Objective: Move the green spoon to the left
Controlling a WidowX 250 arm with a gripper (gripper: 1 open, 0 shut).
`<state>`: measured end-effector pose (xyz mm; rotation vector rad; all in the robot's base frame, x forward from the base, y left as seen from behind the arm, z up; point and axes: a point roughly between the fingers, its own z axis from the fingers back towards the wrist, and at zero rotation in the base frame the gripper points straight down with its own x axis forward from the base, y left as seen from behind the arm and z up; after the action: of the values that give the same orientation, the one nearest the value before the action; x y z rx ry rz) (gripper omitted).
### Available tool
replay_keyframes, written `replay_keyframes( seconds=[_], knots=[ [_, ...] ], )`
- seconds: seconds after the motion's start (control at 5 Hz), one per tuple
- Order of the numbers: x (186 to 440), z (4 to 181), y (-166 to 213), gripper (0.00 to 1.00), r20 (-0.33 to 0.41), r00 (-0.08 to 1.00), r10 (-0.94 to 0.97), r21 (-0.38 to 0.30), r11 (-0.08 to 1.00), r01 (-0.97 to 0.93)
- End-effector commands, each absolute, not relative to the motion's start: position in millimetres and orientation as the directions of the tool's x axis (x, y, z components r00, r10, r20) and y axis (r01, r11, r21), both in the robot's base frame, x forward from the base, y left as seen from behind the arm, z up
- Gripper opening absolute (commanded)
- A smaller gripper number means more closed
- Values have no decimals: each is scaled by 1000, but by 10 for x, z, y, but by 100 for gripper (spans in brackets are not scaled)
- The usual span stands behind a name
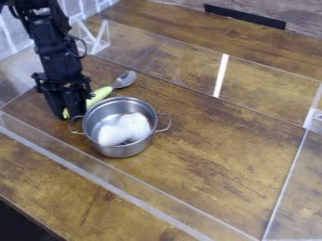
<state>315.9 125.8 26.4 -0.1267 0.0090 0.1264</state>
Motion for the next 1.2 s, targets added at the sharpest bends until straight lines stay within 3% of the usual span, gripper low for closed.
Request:
replay_keyframes(
  seconds=[0.0,0.8,1.0],
  knots=[
    [3228,438,1438,0,41,986,160,-111,982,-155],
    [3222,424,1537,0,26,985,172,-133,977,-167],
    [3250,531,1549,100,36,983,178,-129,977,-172]
  ],
)
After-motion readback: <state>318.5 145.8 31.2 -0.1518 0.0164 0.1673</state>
